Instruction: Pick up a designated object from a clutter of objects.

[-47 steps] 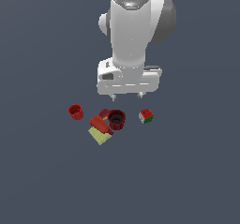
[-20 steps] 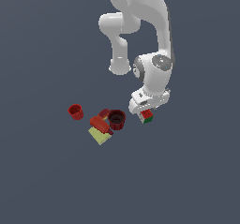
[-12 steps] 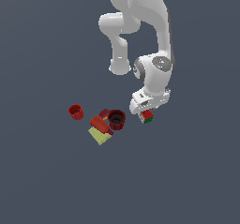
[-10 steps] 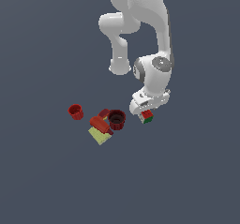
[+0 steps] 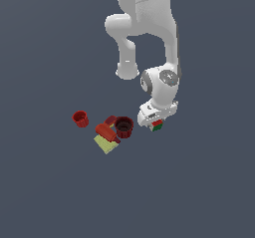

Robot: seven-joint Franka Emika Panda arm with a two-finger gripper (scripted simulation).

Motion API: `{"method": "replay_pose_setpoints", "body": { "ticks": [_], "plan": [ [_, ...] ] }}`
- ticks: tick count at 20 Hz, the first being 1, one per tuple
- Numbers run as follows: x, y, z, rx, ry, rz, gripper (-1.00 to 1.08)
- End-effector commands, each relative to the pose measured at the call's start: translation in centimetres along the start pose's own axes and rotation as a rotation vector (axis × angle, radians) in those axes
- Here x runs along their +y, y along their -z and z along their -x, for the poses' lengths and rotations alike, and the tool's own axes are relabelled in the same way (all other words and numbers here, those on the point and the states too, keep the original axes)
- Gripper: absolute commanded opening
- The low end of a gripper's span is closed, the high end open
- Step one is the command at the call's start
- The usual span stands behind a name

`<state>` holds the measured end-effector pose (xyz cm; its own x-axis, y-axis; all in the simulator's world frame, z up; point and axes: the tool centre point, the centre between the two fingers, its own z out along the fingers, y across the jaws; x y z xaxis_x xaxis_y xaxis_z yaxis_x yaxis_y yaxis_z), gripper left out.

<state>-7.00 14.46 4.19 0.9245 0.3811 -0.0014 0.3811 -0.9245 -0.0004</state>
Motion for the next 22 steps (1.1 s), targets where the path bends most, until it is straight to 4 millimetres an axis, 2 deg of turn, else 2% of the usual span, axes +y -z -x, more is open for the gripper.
{"method": "replay_pose_setpoints", "body": {
  "ticks": [1, 4, 5, 17, 22],
  "plan": [
    [0.0, -0.7, 0.0, 0.001, 0.0, 0.0, 1.0],
    [0.0, -0.9, 0.0, 0.001, 0.001, 0.001, 1.0],
    [0.0, -0.9, 0.0, 0.001, 0.001, 0.001, -1.0],
    [0.0, -0.7, 0.0, 0.001, 0.001, 0.001, -1.0],
    [0.1, 0.4, 0.0, 0.001, 0.001, 0.001, -1.0]
  ]
}}
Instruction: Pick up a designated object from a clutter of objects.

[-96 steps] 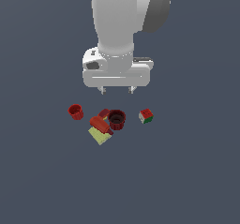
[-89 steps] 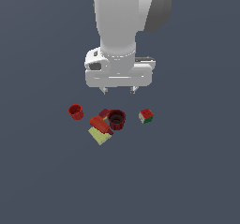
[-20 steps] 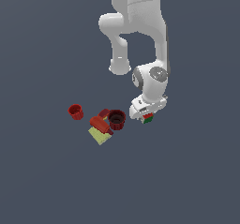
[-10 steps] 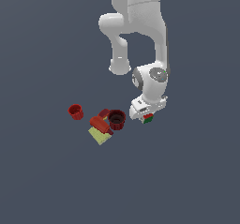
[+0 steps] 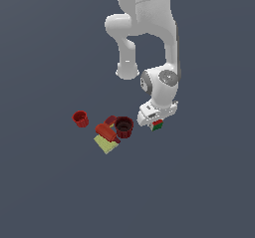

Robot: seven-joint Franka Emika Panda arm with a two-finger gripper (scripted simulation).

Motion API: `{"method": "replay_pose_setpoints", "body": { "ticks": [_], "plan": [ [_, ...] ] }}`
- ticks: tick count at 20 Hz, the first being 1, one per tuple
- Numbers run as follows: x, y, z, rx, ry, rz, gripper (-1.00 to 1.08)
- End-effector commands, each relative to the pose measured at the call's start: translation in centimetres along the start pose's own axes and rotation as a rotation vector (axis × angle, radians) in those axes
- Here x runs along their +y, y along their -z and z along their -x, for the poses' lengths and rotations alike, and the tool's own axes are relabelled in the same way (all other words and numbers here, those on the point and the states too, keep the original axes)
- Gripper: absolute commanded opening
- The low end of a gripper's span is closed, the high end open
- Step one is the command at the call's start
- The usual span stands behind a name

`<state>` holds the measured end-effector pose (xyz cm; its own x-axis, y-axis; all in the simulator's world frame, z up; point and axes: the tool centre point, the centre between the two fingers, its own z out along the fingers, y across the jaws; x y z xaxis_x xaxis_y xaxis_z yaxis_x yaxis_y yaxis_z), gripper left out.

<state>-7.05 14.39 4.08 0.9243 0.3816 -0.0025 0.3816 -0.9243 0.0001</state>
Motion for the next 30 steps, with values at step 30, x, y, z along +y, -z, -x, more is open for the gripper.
{"method": "replay_pose_setpoints", "body": {
  "ticks": [30],
  "plan": [
    [1.7, 25.8, -0.6, 0.003, 0.002, -0.003, -1.0]
  ]
}}
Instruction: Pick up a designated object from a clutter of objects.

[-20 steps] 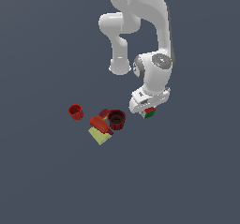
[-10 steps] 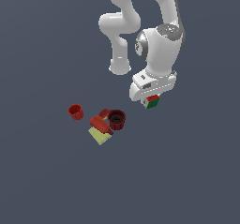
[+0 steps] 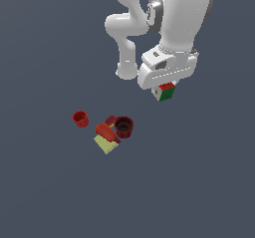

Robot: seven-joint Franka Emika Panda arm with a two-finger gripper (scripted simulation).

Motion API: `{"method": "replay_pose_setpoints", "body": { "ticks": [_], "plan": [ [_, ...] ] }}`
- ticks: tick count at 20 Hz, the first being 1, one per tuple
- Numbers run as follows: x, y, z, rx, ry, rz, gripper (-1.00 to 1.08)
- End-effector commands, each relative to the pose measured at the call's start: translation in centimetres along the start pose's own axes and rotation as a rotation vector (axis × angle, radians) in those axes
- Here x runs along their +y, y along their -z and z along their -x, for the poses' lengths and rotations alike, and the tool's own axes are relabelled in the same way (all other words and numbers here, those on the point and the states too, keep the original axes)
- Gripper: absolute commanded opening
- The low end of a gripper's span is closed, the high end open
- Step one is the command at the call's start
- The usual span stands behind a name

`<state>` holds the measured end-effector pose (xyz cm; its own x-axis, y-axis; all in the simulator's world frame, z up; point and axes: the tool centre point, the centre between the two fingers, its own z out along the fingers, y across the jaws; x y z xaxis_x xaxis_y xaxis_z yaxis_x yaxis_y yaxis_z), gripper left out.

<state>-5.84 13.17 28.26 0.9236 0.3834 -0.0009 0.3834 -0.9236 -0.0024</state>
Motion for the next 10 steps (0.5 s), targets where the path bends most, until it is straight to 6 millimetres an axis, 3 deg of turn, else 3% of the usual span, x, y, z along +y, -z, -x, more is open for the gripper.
{"method": "replay_pose_setpoints", "body": {
  "ticks": [1, 10],
  "plan": [
    [0.2, 2.6, -0.1, 0.001, 0.0, 0.0, -1.0],
    [0.8, 10.4, -0.6, 0.001, -0.001, 0.001, -1.0]
  ]
}}
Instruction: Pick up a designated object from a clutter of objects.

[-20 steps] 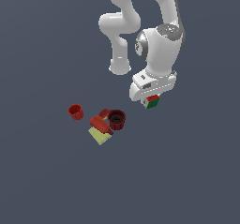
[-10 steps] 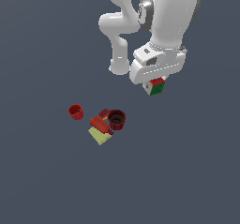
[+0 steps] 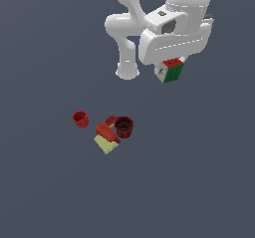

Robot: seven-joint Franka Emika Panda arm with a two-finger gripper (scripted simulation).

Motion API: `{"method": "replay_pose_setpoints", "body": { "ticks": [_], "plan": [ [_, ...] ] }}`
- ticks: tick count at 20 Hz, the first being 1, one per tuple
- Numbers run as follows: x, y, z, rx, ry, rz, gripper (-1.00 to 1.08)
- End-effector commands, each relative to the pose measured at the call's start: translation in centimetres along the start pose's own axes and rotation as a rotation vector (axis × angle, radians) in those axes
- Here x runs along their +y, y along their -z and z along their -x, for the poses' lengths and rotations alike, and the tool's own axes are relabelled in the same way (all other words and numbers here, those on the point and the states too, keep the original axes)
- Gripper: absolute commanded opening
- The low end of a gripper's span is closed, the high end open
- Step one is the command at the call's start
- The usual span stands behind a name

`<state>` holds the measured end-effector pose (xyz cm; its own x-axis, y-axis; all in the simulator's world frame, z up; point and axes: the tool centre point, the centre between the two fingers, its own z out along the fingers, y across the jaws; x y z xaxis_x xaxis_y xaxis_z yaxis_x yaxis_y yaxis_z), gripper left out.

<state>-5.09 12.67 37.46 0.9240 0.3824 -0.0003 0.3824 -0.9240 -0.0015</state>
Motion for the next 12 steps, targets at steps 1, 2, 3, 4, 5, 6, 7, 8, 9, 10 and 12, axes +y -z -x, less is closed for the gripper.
{"method": "replay_pose_setpoints", "body": {
  "ticks": [1, 2, 3, 4, 5, 6, 7, 8, 9, 10, 12],
  "plan": [
    [0.2, 1.9, -0.1, 0.0, 0.0, 0.001, -1.0],
    [0.2, 2.5, -0.2, 0.0, 0.0, 0.001, -1.0],
    [0.3, 3.0, -0.2, 0.0, 0.0, 0.001, -1.0],
    [0.3, 3.5, -0.3, 0.0, 0.0, 0.001, -1.0],
    [0.3, 3.9, -0.3, 0.0, 0.0, 0.001, -1.0],
    [0.4, 4.3, -0.4, 0.0, -0.001, 0.001, -1.0],
    [0.4, 4.6, -0.4, 0.0, -0.001, 0.001, -1.0],
    [0.4, 4.9, -0.5, 0.0, -0.001, 0.001, -1.0],
    [0.5, 5.2, -0.5, 0.0, -0.001, 0.001, -1.0],
    [0.5, 5.3, -0.5, 0.0, -0.001, 0.001, -1.0],
    [0.5, 5.6, -0.6, 0.0, -0.001, 0.001, -1.0]
  ]
}}
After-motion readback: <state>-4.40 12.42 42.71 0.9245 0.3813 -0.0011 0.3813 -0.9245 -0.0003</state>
